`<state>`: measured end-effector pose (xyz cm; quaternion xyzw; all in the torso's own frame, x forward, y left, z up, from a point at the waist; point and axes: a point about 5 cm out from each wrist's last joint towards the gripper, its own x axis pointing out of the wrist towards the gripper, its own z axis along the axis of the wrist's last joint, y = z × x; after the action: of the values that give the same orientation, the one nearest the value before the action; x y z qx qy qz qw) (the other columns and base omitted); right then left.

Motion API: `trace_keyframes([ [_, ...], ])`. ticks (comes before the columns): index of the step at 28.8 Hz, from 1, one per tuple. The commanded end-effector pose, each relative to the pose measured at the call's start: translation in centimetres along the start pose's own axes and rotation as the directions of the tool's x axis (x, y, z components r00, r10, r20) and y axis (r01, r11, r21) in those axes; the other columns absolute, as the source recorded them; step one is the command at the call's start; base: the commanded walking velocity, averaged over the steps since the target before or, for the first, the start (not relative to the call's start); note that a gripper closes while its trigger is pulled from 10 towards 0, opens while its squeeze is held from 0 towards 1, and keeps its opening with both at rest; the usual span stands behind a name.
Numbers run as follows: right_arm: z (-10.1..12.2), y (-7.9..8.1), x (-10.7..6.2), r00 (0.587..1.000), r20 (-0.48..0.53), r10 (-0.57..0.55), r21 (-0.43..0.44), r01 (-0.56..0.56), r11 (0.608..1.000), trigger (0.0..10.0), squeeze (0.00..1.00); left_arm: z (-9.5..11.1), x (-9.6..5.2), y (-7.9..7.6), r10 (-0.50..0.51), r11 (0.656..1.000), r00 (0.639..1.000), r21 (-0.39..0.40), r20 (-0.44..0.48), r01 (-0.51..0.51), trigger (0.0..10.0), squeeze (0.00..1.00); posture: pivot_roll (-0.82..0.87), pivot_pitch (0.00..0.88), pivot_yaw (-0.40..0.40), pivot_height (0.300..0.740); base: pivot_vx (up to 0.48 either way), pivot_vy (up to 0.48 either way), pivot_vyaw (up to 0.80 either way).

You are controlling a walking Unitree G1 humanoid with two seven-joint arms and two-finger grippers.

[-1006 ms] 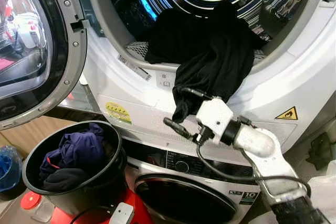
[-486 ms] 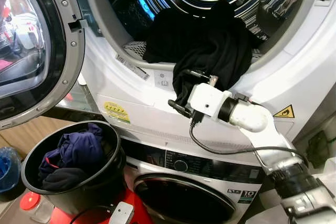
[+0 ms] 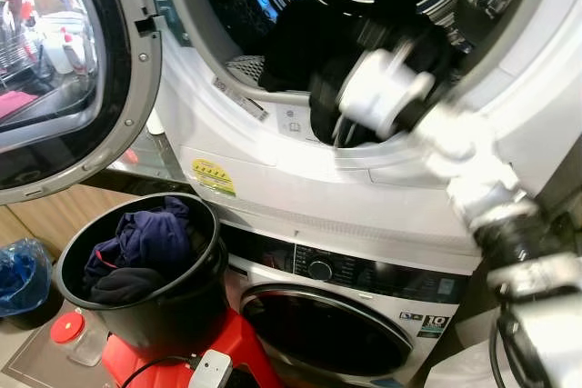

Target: Clothes washing

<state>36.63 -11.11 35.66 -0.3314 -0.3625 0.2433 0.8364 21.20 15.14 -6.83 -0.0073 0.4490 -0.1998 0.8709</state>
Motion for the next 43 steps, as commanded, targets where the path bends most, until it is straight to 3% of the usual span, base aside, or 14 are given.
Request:
trace_keyframes([
  [1,-0.1,1.3,-0.4,0.997,0.04,0.062,0.086,-0.065,0.994,10.0,0.0,-0.3,-0.1,0.2,0.014,1.0,1.0,0.0,-0.015,-0.014,10.0,0.0,-0.1,0.031,0.101,0.74,0.0,0.0,0.0],
  [3,0.5,1.9,-0.9,0.991,0.11,0.076,0.16,-0.093,0.983,10.0,0.0,-0.4,-0.1,0.2,0.014,1.0,1.0,-0.005,-0.013,-0.014,10.0,0.0,-0.11,0.033,0.104,0.74,0.0,0.0,0.0],
  [5,0.4,1.9,-0.9,0.992,0.105,0.072,0.153,-0.088,0.984,10.0,0.0,-0.4,-0.1,0.2,0.014,1.0,1.0,-0.008,-0.013,-0.014,10.0,0.0,-0.11,0.033,0.106,0.74,0.0,0.0,0.0],
  [11,-0.4,1.3,0.1,0.991,0.009,0.134,-0.044,-0.133,0.99,10.0,0.0,-0.3,-0.2,0.4,0.021,1.0,1.0,-0.008,-0.007,-0.021,10.0,0.0,-0.1,0.026,0.101,0.74,0.0,0.0,0.0],
  [16,1.3,0.9,0.3,0.98,0.164,0.115,0.151,-0.14,0.979,10.0,0.0,-0.3,-0.2,0.4,0.024,1.0,1.0,-0.015,-0.005,-0.025,10.0,0.0,-0.09,0.023,0.095,0.74,0.0,0.0,0.0],
  [17,2.2,1.1,-0.4,0.956,0.267,0.122,0.254,-0.192,0.948,10.0,0.0,-0.4,-0.2,0.4,0.025,1.0,1.0,-0.016,-0.004,-0.025,10.0,0.0,-0.09,0.023,0.095,0.74,0.0,0.0,0.0],
  [20,2.9,2.2,-3.2,0.898,0.377,0.228,0.326,-0.359,0.875,10.0,0.0,-0.4,-0.2,0.3,0.024,1.0,1.0,-0.019,-0.004,-0.024,10.0,0.0,-0.1,0.019,0.095,0.74,0.0,0.0,0.0],
  [24,3.0,2.5,-6.7,0.871,0.399,0.287,0.381,-0.442,0.812,10.0,0.0,-0.5,-0.1,0.2,0.021,1.0,1.0,-0.023,-0.005,-0.021,10.0,0.0,-0.11,0.015,0.091,0.74,0.0,0.0,0.0],
  [25,3.0,2.5,-6.7,0.871,0.399,0.287,0.381,-0.442,0.812,10.0,0.0,-0.5,-0.1,0.2,0.021,1.0,1.0,-0.023,-0.005,-0.021,10.0,0.0,-0.11,0.015,0.091,0.74,0.0,0.0,0.0],
  [29,1.8,3.8,-10.1,0.905,0.258,0.338,0.415,-0.419,0.808,10.0,0.0,-0.6,-0.1,0.2,0.017,1.0,1.0,-0.021,-0.007,-0.017,10.0,0.0,-0.12,0.013,0.088,0.74,0.0,0.0,0.0],
  [33,0.9,5.3,-12.0,0.907,0.155,0.392,0.442,-0.419,0.793,10.0,0.0,-0.7,-0.1,0.1,0.017,1.0,1.0,-0.021,-0.008,-0.017,10.0,0.0,-0.13,0.015,0.088,0.74,0.0,0.0,0.0],
  [34,0.7,5.9,-12.8,0.899,0.132,0.419,0.46,-0.429,0.777,10.0,0.0,-0.7,-0.1,0.1,0.018,1.0,1.0,-0.021,-0.009,-0.018,10.0,0.0,-0.13,0.015,0.088,0.74,0.0,0.0,0.0],
  [36,0.5,8.3,-15.5,0.846,0.102,0.524,0.555,-0.486,0.675,10.0,0.0,-0.7,-0.1,0.2,0.017,1.0,1.0,-0.022,-0.008,-0.017,10.0,0.0,-0.13,0.018,0.084,0.74,0.0,0.0,0.0],
  [43,0.2,11.0,-17.4,0.787,0.047,0.616,0.622,-0.506,0.598,10.0,0.0,-0.6,-0.1,0.2,0.021,0.999,1.0,-0.026,-0.005,-0.021,10.0,0.0,-0.13,0.028,0.085,0.74,0.0,0.0,0.0],
])
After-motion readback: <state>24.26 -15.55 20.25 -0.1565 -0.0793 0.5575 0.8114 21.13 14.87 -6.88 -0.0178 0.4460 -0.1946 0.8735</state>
